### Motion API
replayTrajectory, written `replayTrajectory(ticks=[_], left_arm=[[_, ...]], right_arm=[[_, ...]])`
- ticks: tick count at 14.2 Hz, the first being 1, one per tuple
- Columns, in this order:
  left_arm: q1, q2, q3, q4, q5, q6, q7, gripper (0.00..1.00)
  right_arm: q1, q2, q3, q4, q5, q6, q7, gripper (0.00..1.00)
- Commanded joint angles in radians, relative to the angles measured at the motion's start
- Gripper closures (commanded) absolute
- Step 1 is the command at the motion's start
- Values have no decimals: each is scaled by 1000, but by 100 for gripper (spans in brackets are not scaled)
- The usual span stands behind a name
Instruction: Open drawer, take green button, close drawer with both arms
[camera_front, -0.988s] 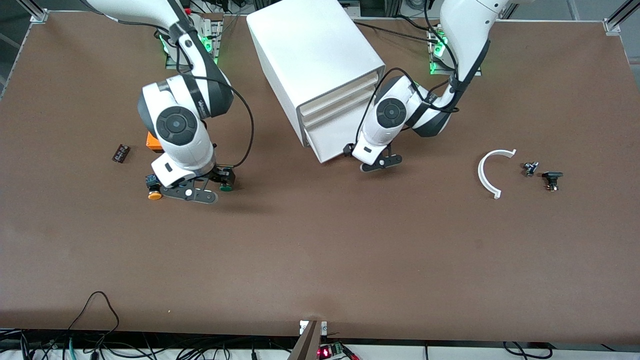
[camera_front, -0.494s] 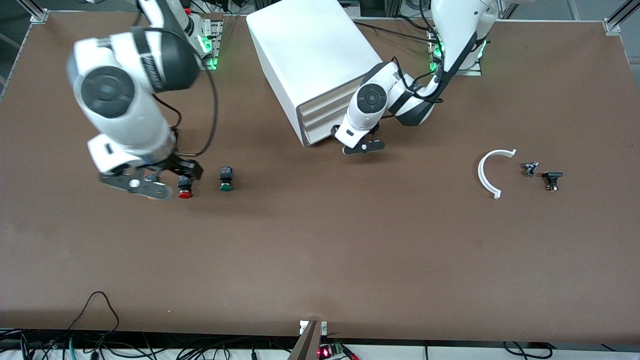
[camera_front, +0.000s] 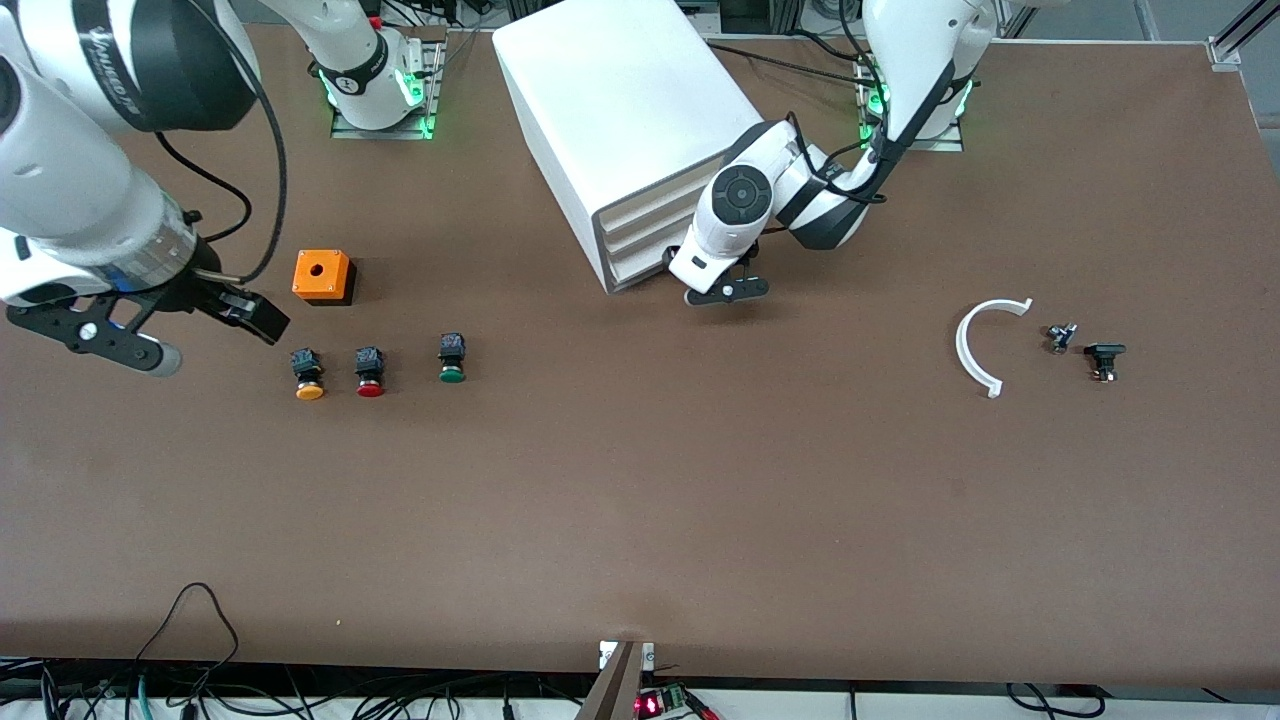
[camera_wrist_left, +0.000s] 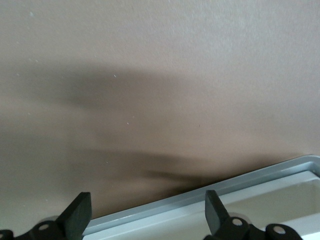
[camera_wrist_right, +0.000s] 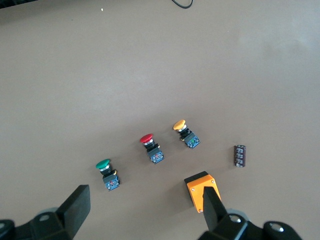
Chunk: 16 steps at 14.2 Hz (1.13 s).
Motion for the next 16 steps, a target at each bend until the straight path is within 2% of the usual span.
replayTrajectory(ticks=[1, 2, 4, 6, 8, 10, 14, 16], left_arm=[[79, -100, -2, -15, -12, -12, 4, 0], [115, -136, -2, -7, -10, -12, 6, 0], [185, -195, 1, 34, -12, -16, 0, 0], [247, -248, 11, 51, -12, -42, 1, 0], [273, -292, 34, 106, -9, -155, 0, 0], [287, -312, 115, 195, -6, -290, 16, 0], [294, -341, 223, 393, -1, -552, 289, 0], [294, -357, 284, 453, -3, -629, 361, 0]], right_arm=[[-35, -31, -41, -28, 40, -13, -139, 0], [-37, -42, -80, -46, 55, -13, -217, 0], [-35, -62, -188, -92, 139, -12, -367, 0], [-35, -86, -246, -150, 193, 3, -432, 0], [-35, -99, -248, -161, 192, -1, -451, 0], [-35, -126, -240, -189, 192, -7, -460, 0], [-37, -241, -237, -331, 192, 14, -484, 0], [-35, -272, -237, -368, 187, 22, -489, 0]])
